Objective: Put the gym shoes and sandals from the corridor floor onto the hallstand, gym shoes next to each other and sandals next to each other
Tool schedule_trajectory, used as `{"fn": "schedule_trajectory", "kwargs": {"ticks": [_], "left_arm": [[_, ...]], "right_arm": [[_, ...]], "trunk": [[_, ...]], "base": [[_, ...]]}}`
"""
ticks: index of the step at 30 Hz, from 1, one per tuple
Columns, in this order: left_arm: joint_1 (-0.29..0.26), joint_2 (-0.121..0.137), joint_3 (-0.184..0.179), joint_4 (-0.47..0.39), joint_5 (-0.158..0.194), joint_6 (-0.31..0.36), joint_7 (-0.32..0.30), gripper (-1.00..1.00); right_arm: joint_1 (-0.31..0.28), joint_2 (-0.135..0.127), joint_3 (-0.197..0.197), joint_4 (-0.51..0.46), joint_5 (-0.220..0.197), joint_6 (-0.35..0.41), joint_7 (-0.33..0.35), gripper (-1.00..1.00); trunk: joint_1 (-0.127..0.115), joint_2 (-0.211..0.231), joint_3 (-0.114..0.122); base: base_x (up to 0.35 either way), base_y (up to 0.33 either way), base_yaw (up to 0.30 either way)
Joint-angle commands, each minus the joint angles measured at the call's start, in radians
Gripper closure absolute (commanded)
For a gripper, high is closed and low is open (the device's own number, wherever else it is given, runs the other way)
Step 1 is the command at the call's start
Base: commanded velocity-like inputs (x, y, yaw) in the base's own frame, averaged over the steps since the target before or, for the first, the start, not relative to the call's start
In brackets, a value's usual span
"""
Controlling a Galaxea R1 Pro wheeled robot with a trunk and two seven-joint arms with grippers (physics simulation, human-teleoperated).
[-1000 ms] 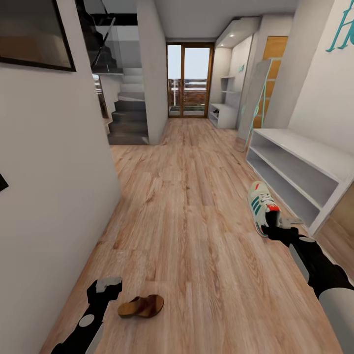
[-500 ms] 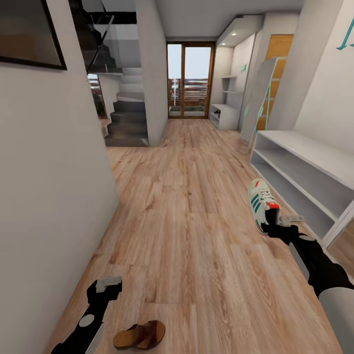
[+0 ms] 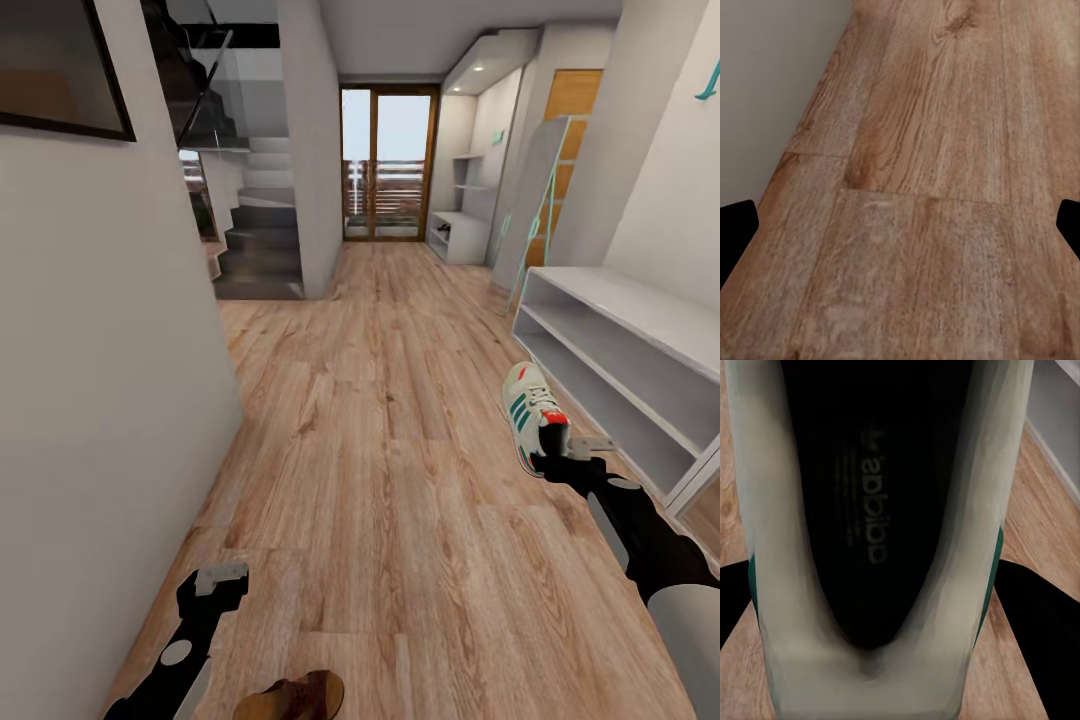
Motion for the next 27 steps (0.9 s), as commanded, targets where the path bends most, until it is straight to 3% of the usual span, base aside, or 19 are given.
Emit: {"fn": "schedule_trajectory", "kwargs": {"ticks": [1, 10, 13, 15, 16, 17, 18, 19, 21, 23, 24, 26, 27], "left_arm": [[0.000, 0.000, -0.001, 0.001, 0.001, -0.003, 0.003, -1.00], [0.000, 0.002, -0.005, -0.004, -0.005, -0.003, -0.001, -1.00], [-0.001, 0.011, -0.023, -0.007, -0.054, 0.001, -0.046, -1.00], [-0.002, 0.033, -0.031, -0.009, -0.097, 0.003, -0.122, -1.00], [-0.003, 0.063, -0.036, -0.011, -0.140, 0.005, -0.233, -1.00], [-0.003, 0.073, -0.036, -0.011, -0.153, 0.006, -0.276, -1.00], [-0.006, 0.096, -0.037, -0.010, -0.176, 0.008, -0.368, -1.00], [-0.011, 0.130, -0.035, -0.008, -0.200, 0.013, -0.509, -1.00], [-0.014, 0.152, -0.034, -0.009, -0.210, 0.022, -0.598, -1.00], [-0.028, 0.193, -0.033, -0.011, -0.222, 0.065, -0.747, -1.00], [-0.123, 0.235, -0.039, -0.009, -0.236, 0.214, -0.972, -1.00], [-0.146, 0.244, -0.039, -0.009, -0.260, 0.235, -1.024, -1.00], [-0.165, 0.249, -0.039, -0.008, -0.296, 0.248, -1.058, -1.00]], "right_arm": [[0.000, 0.000, -0.002, -0.001, -0.010, 0.006, 0.002, 1.00], [0.000, 0.000, -0.002, -0.001, -0.010, 0.006, 0.002, 1.00], [0.000, 0.000, -0.001, -0.001, -0.010, 0.006, 0.003, 1.00], [0.000, 0.000, -0.001, 0.000, -0.010, 0.007, 0.003, 1.00], [0.000, 0.000, -0.001, 0.000, -0.010, 0.007, 0.004, 1.00], [0.000, 0.000, -0.001, 0.000, -0.010, 0.007, 0.004, 1.00], [0.000, 0.000, -0.001, 0.000, -0.009, 0.007, 0.004, 1.00], [0.000, 0.000, -0.001, -0.001, -0.009, 0.007, 0.004, 1.00], [0.000, 0.000, 0.000, -0.001, -0.009, 0.007, 0.005, 1.00], [0.000, 0.000, 0.000, -0.001, -0.010, 0.007, 0.005, 1.00], [0.000, 0.000, 0.000, -0.001, -0.010, 0.007, 0.005, 1.00], [0.000, 0.000, 0.000, 0.000, -0.010, 0.007, 0.005, 1.00], [0.000, 0.000, 0.000, 0.000, -0.010, 0.007, 0.005, 1.00]], "trunk": [[0.000, 0.000, -0.001], [0.000, 0.000, -0.001], [0.000, 0.000, -0.001], [0.000, 0.000, -0.001], [0.000, 0.000, -0.001], [0.000, 0.000, -0.001], [0.000, 0.000, -0.001], [0.000, 0.000, -0.001], [0.000, 0.000, -0.001], [0.000, 0.000, -0.001], [0.000, 0.000, -0.001], [0.000, 0.000, -0.001], [0.000, 0.000, -0.001]], "base": [[0.002, 0.001, 0.000], [-0.143, 0.034, 0.000], [-0.057, 0.014, 0.000], [-0.023, 0.006, 0.000], [-0.011, 0.003, 0.000], [-0.009, 0.002, 0.000], [-0.005, 0.001, 0.000], [-0.003, 0.001, 0.000], [-0.002, 0.000, 0.000], [-0.001, 0.000, 0.000], [0.000, 0.000, 0.000], [0.000, 0.000, 0.000], [0.000, 0.000, 0.000]]}}
